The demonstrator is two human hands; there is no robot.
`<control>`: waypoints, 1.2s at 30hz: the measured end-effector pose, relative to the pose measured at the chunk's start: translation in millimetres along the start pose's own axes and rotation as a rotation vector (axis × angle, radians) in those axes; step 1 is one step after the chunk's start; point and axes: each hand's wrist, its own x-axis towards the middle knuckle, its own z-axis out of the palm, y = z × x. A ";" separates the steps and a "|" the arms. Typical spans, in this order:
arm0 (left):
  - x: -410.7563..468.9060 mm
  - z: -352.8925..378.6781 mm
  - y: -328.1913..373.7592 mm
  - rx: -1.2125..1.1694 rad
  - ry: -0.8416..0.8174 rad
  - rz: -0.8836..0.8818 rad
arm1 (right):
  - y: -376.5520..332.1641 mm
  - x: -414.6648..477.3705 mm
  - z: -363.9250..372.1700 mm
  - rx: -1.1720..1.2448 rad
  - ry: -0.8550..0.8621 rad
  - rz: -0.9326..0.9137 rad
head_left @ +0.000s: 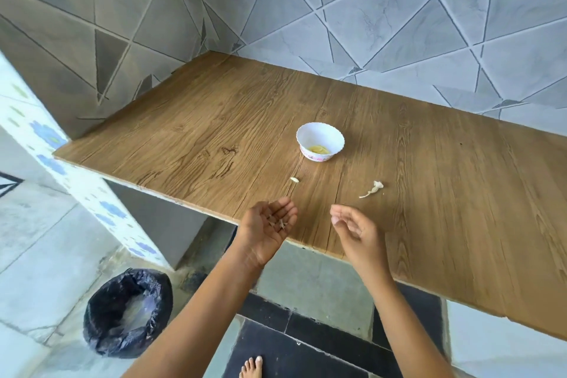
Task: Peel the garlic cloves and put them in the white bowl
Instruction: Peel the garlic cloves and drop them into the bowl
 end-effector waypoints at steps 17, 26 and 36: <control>-108.6 -203.5 104.3 -0.380 0.340 0.448 | -76.3 -45.2 246.8 0.087 -0.710 -0.176; -55.5 -414.4 217.2 -0.383 0.630 0.319 | -58.2 -48.3 489.1 -0.051 -0.909 -0.102; 125.8 -637.7 233.7 -0.236 0.817 0.101 | 114.0 -55.8 689.0 -0.341 -0.913 -0.055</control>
